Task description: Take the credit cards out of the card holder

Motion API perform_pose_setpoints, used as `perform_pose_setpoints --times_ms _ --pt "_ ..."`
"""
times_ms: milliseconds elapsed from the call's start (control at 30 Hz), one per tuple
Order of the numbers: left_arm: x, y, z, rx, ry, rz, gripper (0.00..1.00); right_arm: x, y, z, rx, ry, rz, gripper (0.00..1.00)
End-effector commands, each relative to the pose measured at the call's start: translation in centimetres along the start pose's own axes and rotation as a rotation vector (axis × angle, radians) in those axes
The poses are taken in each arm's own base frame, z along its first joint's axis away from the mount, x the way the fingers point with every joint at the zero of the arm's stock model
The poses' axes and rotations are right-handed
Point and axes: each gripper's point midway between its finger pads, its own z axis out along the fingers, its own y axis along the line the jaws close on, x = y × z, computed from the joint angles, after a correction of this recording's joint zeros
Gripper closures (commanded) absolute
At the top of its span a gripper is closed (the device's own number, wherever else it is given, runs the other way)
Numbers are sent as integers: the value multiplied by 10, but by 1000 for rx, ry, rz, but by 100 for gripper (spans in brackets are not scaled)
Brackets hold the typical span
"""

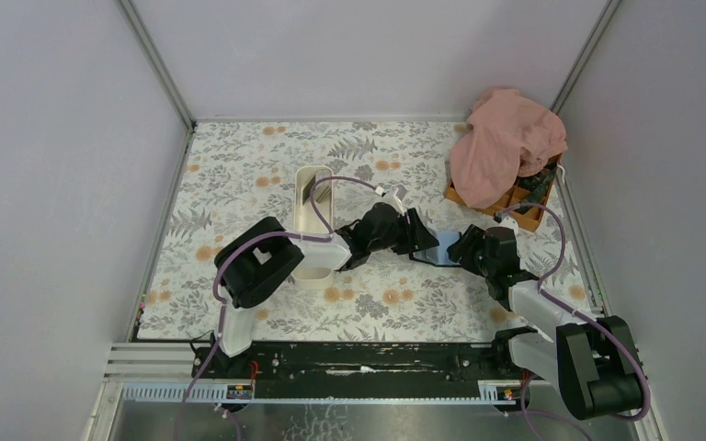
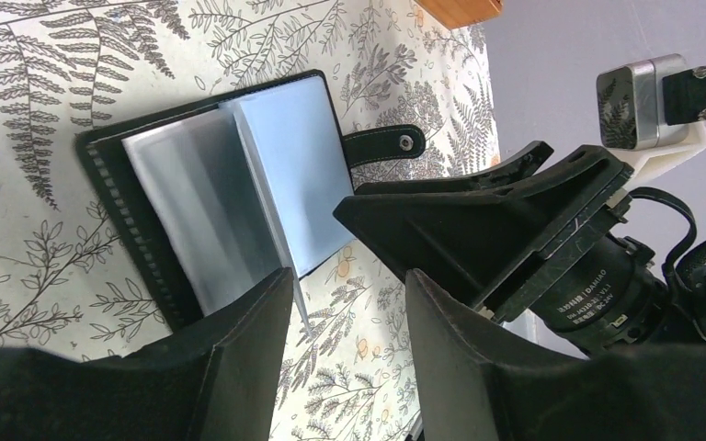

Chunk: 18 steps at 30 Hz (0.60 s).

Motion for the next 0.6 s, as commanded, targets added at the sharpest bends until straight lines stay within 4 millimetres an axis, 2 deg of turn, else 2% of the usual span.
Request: perform_pose_setpoints --times_ms 0,300,567 --pt "0 -18 3 50 8 8 45 15 -1 -1 -6 61 6 35" --pt "3 -19 11 56 22 6 45 11 -2 -4 0 29 19 35" --pt "3 -24 18 59 34 15 45 -2 0 -13 -29 -67 55 35"
